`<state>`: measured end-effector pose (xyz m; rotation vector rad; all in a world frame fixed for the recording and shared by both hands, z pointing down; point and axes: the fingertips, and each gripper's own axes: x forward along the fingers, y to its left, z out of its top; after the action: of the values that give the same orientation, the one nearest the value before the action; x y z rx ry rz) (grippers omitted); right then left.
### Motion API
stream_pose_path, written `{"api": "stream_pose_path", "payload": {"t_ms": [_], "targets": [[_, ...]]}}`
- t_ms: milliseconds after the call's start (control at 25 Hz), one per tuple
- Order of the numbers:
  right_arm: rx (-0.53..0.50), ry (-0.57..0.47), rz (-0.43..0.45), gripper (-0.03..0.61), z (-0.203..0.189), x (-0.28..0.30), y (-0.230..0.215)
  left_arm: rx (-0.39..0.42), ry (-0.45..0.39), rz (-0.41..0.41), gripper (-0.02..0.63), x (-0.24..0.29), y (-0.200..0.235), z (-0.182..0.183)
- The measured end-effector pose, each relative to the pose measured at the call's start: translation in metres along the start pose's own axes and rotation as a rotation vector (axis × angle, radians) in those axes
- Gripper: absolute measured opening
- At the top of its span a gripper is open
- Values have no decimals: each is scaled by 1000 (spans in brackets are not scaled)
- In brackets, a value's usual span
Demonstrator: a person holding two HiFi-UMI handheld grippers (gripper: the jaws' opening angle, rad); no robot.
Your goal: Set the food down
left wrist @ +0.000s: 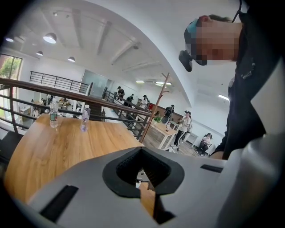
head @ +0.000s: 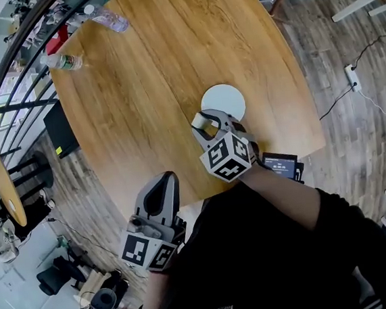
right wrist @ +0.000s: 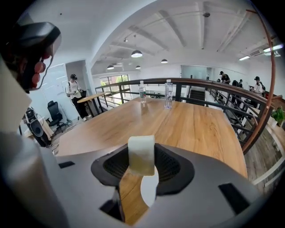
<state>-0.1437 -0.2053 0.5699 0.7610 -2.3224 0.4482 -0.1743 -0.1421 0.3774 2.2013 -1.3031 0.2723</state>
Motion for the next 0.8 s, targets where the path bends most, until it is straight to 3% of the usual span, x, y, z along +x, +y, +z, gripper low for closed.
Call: {"api": "stream_pose_path", "payload": {"t_ms": [800], "targets": [[-37,325,-38,173,-85,67,-38,-33,17,31,5,-8,23,-3]]}}
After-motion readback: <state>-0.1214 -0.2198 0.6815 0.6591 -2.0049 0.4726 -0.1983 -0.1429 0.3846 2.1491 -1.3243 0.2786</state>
